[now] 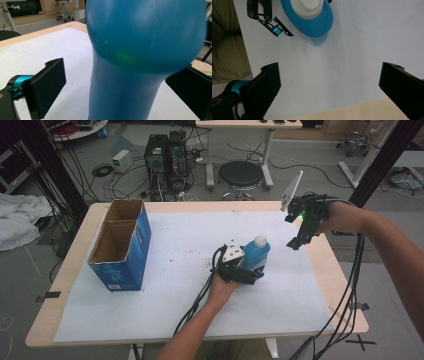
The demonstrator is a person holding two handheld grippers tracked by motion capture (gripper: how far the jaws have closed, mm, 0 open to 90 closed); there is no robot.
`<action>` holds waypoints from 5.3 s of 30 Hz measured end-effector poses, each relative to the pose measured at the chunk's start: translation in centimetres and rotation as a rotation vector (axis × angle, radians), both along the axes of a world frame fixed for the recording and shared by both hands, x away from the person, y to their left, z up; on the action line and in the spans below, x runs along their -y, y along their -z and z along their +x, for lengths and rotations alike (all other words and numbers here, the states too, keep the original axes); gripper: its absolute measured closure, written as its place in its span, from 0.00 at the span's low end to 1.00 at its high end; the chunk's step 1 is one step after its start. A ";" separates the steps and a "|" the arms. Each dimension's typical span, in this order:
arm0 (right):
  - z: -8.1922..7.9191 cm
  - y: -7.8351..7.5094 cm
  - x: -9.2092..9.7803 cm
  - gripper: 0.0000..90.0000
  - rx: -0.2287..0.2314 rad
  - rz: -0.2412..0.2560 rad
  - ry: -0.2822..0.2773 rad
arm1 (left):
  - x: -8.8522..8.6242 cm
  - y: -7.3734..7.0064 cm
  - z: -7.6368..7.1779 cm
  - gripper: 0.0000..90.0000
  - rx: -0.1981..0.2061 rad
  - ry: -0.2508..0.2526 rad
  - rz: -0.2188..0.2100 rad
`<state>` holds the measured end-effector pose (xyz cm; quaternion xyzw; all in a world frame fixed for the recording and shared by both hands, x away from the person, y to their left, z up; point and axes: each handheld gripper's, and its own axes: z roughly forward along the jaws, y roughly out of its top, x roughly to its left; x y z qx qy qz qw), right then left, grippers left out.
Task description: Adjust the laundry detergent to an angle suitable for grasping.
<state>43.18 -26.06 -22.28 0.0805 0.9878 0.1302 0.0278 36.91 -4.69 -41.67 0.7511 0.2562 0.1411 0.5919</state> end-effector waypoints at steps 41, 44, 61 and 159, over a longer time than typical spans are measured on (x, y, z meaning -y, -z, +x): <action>-0.2 -0.2 0.2 0.03 0.004 0.009 0.005 | 0.3 0.1 0.2 0.27 0.024 -0.009 -0.011; -0.2 -0.2 0.2 0.03 0.000 0.006 0.009 | 0.4 0.1 0.1 0.31 0.032 -0.006 -0.002; -0.1 -0.2 0.3 0.03 0.006 0.010 0.004 | 0.6 -0.1 -0.4 0.48 0.078 0.004 0.017; -0.8 -0.6 -0.7 0.03 0.005 0.012 0.000 | -7.1 -1.1 2.7 0.46 0.029 0.562 0.084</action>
